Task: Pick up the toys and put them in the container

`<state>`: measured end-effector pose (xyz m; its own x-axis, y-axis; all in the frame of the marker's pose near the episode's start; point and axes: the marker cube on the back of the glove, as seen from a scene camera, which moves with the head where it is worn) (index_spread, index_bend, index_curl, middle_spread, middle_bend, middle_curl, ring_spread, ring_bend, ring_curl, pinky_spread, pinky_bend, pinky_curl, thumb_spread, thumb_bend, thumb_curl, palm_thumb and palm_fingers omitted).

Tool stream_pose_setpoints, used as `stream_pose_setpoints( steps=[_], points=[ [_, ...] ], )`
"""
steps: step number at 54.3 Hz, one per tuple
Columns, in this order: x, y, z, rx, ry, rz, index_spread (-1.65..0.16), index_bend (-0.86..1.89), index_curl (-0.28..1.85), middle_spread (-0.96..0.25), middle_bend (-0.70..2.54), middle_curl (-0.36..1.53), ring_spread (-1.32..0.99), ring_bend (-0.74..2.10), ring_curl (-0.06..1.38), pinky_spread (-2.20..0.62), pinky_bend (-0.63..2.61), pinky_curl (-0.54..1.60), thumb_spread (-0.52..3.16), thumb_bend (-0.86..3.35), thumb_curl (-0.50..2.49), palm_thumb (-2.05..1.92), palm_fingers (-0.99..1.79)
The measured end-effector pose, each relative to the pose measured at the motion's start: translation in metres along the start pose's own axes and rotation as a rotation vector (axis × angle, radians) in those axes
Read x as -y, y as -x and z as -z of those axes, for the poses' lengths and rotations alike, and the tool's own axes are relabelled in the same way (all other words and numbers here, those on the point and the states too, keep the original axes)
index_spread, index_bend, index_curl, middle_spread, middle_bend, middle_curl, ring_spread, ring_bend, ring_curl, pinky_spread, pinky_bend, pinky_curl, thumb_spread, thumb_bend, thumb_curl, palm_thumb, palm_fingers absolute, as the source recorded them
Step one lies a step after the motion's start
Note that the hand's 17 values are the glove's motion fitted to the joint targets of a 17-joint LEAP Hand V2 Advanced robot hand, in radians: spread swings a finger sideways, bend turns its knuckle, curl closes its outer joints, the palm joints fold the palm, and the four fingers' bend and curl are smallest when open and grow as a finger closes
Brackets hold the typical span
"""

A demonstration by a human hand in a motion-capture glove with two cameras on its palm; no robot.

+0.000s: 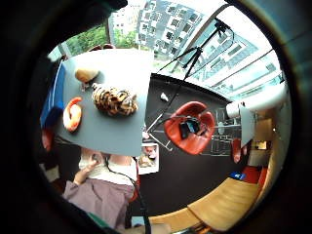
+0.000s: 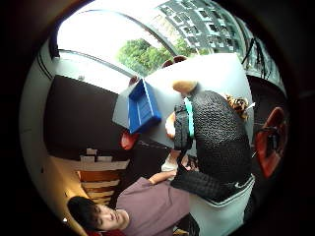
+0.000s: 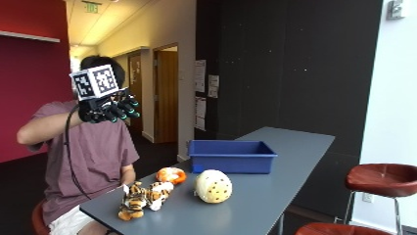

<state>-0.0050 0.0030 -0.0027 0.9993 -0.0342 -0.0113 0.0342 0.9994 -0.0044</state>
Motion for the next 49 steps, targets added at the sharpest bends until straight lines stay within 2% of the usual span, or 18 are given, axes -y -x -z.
stream_pose_setpoints(
  steps=[9,20,34,49],
  points=[
    [0.003,0.016,0.007,-0.052,0.039,0.024,-0.1,0.06,0.03,0.04,0.21,0.11,-0.03,0.44,0.12,-0.02,0.6,0.19,1.06,0.04,0.04,0.0,-0.06],
    [0.023,0.028,0.001,-0.098,0.119,0.018,-0.12,0.08,0.08,0.05,0.2,0.19,-0.03,0.48,0.17,-0.01,0.64,0.24,1.41,0.03,0.1,-0.02,-0.15],
    [0.06,0.023,-0.053,-0.162,0.283,0.044,-0.16,0.04,0.1,0.04,0.13,0.22,-0.02,0.38,0.18,-0.01,0.64,0.28,1.38,-0.01,0.17,-0.01,-0.32],
    [0.088,-0.015,-0.159,-0.232,0.461,0.01,-0.18,0.02,0.09,0.03,0.1,0.2,-0.01,0.29,0.21,0.0,0.63,0.31,1.26,-0.03,0.24,-0.02,-0.4]
  ],
)
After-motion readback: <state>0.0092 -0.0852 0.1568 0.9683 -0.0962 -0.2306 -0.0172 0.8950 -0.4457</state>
